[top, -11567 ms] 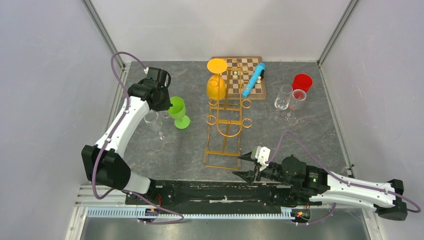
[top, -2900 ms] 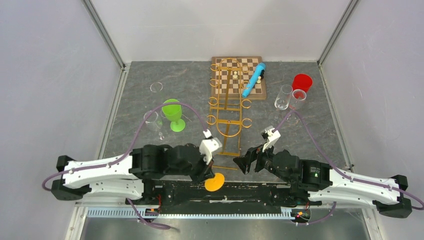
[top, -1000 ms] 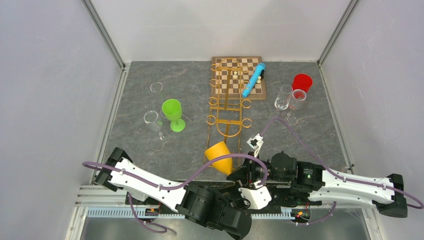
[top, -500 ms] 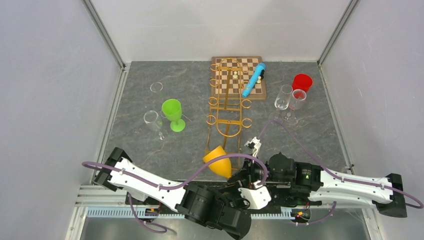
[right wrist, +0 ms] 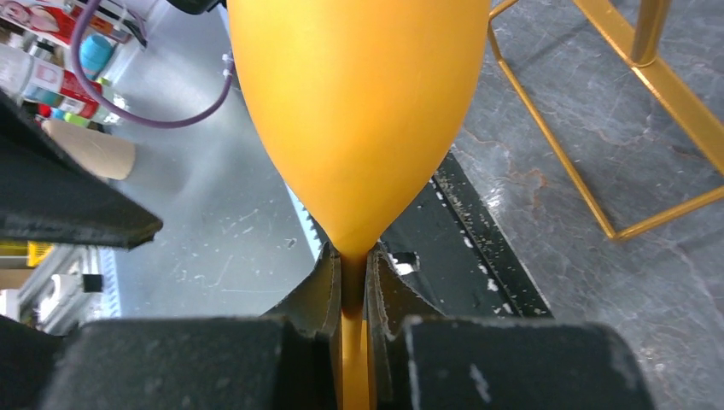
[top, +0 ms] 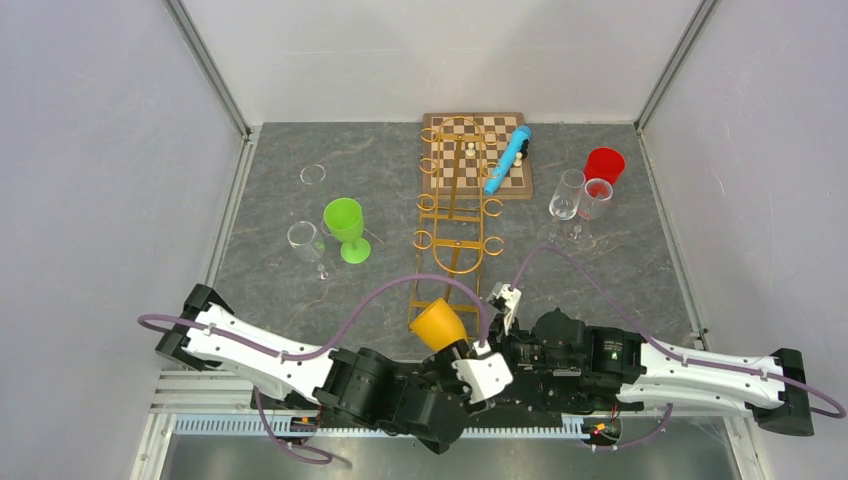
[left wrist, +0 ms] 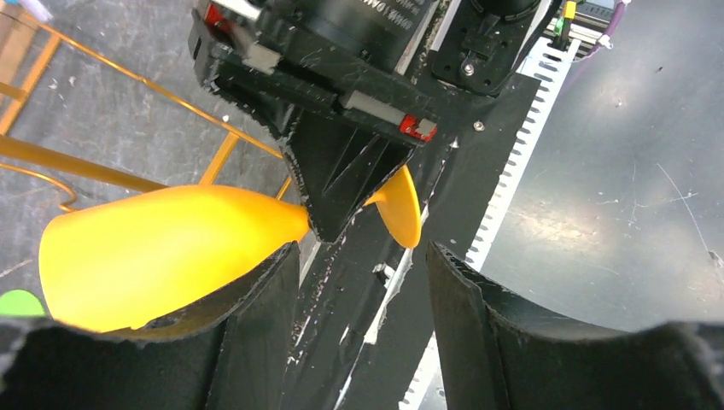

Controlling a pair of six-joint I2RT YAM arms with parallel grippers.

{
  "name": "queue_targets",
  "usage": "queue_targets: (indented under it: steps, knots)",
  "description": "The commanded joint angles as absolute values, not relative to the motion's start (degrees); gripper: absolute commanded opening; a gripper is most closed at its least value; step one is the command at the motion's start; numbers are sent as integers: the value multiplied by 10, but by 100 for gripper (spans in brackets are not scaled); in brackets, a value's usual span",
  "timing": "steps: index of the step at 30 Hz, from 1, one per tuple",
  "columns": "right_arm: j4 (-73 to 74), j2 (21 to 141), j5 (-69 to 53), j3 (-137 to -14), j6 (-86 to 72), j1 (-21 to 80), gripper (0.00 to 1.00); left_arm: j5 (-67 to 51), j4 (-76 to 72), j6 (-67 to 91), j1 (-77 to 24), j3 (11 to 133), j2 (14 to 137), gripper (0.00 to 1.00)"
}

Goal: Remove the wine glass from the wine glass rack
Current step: Place the wine glass at the center of the board.

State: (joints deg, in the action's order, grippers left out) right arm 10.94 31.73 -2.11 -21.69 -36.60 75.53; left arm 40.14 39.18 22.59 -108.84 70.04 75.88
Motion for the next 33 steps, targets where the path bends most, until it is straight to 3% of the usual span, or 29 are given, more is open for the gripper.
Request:
queue_targets:
  steps: [1,17,33]
  knots:
    - [97,319,11,-219,-274,757,0,353,315,233,-1057,662,708,63]
    - [105,374,18,-284,-52,757,0,220,206,278,-931,535,533,65]
    - [158,406,37,-319,124,757,0,185,209,368,-786,469,386,66]
